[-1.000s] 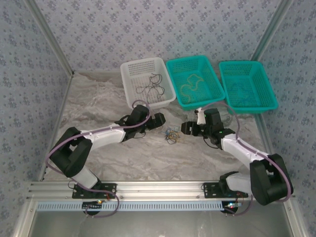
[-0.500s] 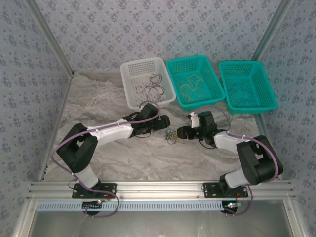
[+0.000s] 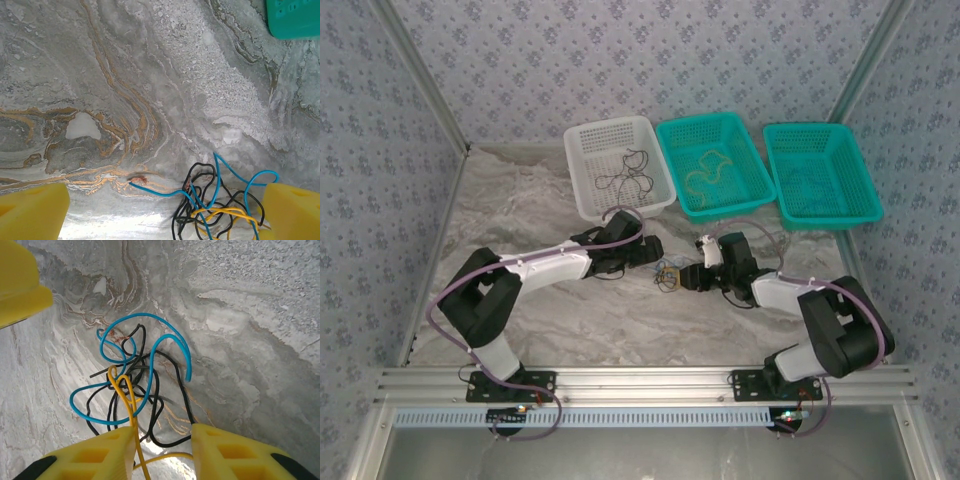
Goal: Untangle the cables
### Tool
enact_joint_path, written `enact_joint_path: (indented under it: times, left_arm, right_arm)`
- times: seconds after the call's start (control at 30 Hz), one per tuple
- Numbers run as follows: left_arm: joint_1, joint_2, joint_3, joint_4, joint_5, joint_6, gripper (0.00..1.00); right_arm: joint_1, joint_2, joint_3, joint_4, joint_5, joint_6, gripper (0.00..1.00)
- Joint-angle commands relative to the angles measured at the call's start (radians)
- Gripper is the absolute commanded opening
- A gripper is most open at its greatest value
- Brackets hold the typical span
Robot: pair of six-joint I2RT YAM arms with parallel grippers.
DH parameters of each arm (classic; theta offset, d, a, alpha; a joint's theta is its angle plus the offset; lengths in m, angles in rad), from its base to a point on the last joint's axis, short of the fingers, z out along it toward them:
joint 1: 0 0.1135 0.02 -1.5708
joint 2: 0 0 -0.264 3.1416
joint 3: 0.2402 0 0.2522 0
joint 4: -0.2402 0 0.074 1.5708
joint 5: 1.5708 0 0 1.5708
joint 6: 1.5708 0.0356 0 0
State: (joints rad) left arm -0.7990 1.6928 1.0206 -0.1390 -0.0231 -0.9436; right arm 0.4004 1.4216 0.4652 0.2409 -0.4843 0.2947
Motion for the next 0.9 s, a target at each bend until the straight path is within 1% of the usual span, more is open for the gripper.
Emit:
enact_joint_path:
  times: [0.0, 0.1, 0.2, 0.27, 0.33, 0.4, 0.5, 0.57, 0.63, 0.67, 0.77, 0.8, 0.87]
  left_arm:
    - [-0.003, 0.015, 0.029, -0.019, -0.001, 0.011, 0.99]
    - [-0.008, 0.01, 0.019, 0.032, 0.023, 0.06, 0.99]
    - [-0.024, 0.007, 0.033, 0.047, 0.016, 0.155, 0.99]
    - [-0.044, 0.002, 0.024, 0.087, 0.017, 0.249, 0.99]
    - [-0.066, -0.007, -0.007, 0.17, 0.04, 0.377, 0.99]
    - [-0.08, -0.017, -0.057, 0.267, 0.072, 0.498, 0.99]
    - [-0.083, -0.022, -0.134, 0.418, 0.166, 0.693, 0.99]
    - [-0.089, -0.014, -0.18, 0.511, 0.225, 0.861, 0.99]
    - [-0.092, 0.008, -0.216, 0.604, 0.229, 0.986, 0.99]
    - [-0.09, 0.025, -0.218, 0.627, 0.221, 1.031, 1.0]
    - [-0.086, 0.062, -0.165, 0.572, 0.252, 1.129, 0.99]
    - [-0.087, 0.069, -0.157, 0.577, 0.257, 1.142, 0.99]
    - [-0.087, 0.08, -0.167, 0.638, 0.266, 1.161, 0.99]
  right_arm:
    - [0.011, -0.038, 0.001, -0.042, 0.047, -0.01, 0.32]
    - [0.016, -0.047, 0.0, -0.059, 0.072, -0.009, 0.23]
    - [0.023, -0.06, -0.006, -0.069, 0.096, -0.002, 0.15]
    - [0.023, -0.074, -0.012, -0.066, 0.103, 0.006, 0.11]
    - [0.024, -0.092, -0.015, -0.069, 0.109, 0.008, 0.04]
    - [0.022, -0.102, -0.018, -0.073, 0.111, 0.008, 0.0]
    - [0.017, -0.1, -0.015, -0.083, 0.096, 0.001, 0.0]
    - [0.009, -0.093, -0.01, -0.084, 0.076, -0.003, 0.0]
    - [0.003, -0.083, -0.004, -0.085, 0.056, -0.006, 0.0]
    - [-0.002, -0.077, 0.002, -0.086, 0.047, -0.009, 0.0]
    - [-0.011, -0.063, 0.018, -0.094, 0.028, -0.014, 0.0]
    - [-0.015, -0.06, 0.022, -0.092, 0.021, -0.015, 0.0]
    - [-0.016, -0.058, 0.026, -0.091, 0.015, -0.018, 0.0]
